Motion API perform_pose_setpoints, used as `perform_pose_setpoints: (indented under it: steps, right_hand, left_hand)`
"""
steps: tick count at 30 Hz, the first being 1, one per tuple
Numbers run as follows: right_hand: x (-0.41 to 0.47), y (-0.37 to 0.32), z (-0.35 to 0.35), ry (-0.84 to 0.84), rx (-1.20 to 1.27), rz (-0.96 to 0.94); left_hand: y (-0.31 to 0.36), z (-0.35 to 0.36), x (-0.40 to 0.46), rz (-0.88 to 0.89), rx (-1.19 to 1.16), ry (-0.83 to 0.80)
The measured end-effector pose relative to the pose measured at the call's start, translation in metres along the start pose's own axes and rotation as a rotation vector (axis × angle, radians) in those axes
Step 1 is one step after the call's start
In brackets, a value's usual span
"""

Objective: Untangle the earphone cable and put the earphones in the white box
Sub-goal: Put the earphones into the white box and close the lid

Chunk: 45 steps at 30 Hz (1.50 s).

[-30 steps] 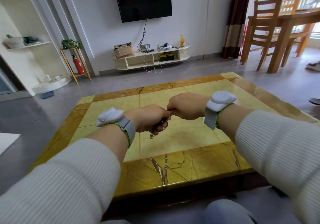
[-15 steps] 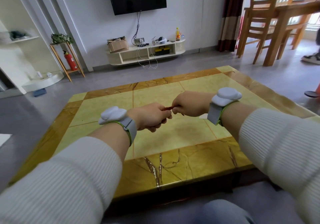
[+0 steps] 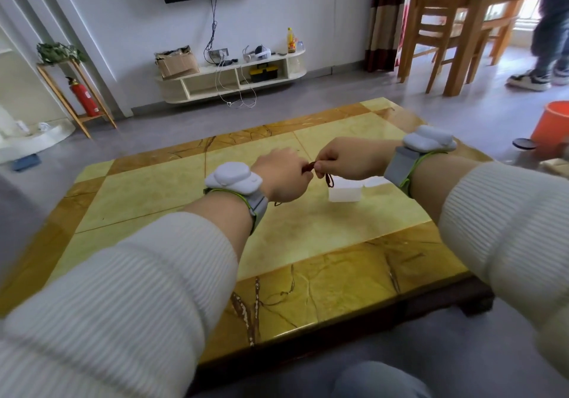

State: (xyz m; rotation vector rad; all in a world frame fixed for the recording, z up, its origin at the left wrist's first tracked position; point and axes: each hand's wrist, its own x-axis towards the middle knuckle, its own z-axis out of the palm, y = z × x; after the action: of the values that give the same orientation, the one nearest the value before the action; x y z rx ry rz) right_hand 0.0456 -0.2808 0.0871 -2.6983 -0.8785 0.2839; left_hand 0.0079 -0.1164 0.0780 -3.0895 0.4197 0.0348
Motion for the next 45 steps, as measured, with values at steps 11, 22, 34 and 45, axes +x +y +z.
perform_pose_setpoints:
  steps: [11, 22, 34, 45]
  right_hand:
    - [0.023, 0.073, -0.009, 0.119, 0.265, 0.210]
    - [0.074, 0.132, 0.010, 0.091, 0.586, 0.508]
    - [0.105, 0.145, 0.048, -0.057, 0.493, 0.663]
    - [0.097, 0.133, 0.047, -0.149, -0.034, 0.547]
  left_hand:
    - [0.031, 0.013, 0.082, 0.041, -0.504, -0.072]
    - [0.032, 0.058, 0.172, -0.146, -0.860, -0.254]
    - [0.023, 0.093, 0.196, -0.264, -0.873, -0.399]
    - [0.015, 0.080, 0.183, -0.159, -0.406, -0.340]
